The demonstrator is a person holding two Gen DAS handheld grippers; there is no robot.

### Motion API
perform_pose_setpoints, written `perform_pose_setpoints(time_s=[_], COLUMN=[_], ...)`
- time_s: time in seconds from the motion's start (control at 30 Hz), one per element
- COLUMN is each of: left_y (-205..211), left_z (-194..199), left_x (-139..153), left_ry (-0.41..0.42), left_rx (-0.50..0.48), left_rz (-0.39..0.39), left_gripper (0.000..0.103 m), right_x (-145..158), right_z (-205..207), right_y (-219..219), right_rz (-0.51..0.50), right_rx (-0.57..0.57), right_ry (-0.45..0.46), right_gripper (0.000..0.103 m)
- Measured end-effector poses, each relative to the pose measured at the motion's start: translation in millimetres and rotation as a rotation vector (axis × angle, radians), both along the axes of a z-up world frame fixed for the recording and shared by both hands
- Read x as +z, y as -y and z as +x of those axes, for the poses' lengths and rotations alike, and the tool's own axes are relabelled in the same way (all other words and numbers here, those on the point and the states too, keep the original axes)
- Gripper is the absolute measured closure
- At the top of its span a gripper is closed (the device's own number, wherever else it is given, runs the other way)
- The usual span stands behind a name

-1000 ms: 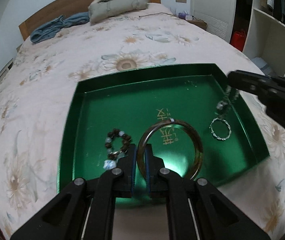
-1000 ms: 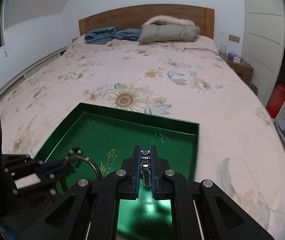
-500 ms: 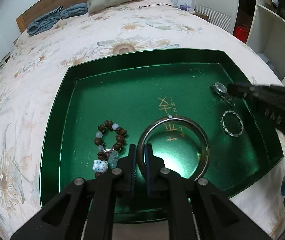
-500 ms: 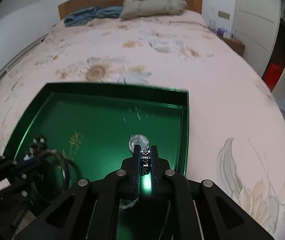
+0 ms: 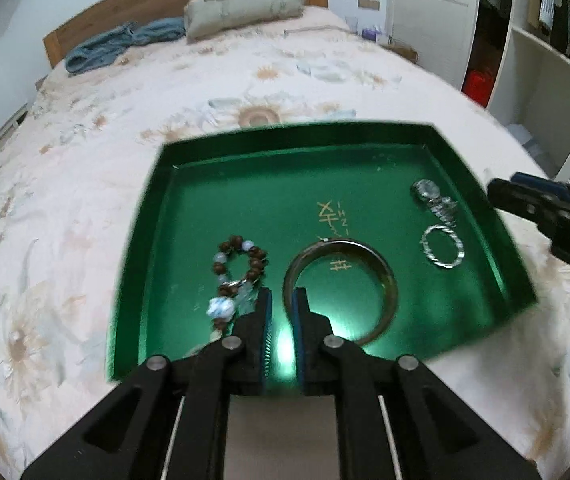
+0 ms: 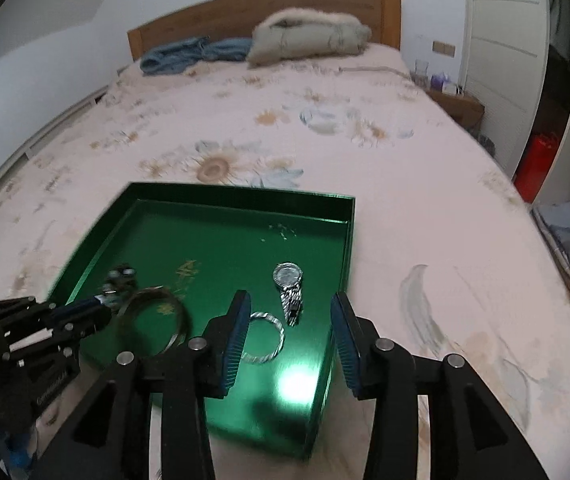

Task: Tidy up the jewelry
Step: 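Carry the brown bangle and watch into the green tray and release both, then move both open tools back from the tray toward the remaining jewelry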

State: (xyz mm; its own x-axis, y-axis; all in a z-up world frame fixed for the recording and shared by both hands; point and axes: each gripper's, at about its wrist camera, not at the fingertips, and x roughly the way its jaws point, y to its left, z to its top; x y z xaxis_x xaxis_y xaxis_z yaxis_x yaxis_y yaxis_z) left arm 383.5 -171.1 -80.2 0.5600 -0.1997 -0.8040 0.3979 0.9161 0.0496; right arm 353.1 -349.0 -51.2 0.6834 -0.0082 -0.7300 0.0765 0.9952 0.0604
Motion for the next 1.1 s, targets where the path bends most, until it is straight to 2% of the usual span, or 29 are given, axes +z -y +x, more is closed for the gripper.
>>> perform_pose_setpoints(time_s=[0.07,0.23,0.27,0.4,0.53,0.73,1.1], left_y=[-10.4,-40.0,-45.0,-63.8,-81.6,-104.1,-136.2], left_z=[-20.9,-86.9,-100.4,-152.7,-203.9,-260.3,-330.9], left_x=[17.7,54.9,60.1,77.0,90.8,100.9,115.3], left_ry=[0.038,0.128,0.144,0.181,0.214,0.239,0.328], left_rx=[0.004,0.032,0.038,0.055,0.075,0.105,0.144], left_rz=[-0.011,-0.037,-0.039,-0.062,-0.082,-0.104,-0.095], left_gripper=[0.092,0.074,0.073,0.07,0.06,0.059,0.059], right_x=[14.4,42.3,46.0,54.7,59.5,64.3,77.0], right_z=[-21.3,-89.1,-105.8,-166.3,-219.9,-283.0,-347.7], right_y=[-5.1,-20.2,-24.6,-41.0,-53.3,-70.5,-100.0], right_rz=[-0.002,-0.036,-0.046,-0.063,-0.065,-0.088,-0.13], right_rx=[0.009,0.036,0.04,0.06,0.062,0.062,0.095], right_ry=[0.027,0.078,0.086,0.105,0.125,0.148,0.191], right_gripper=[0.062,0.061,0.061,0.058,0.055,0.052,0.052])
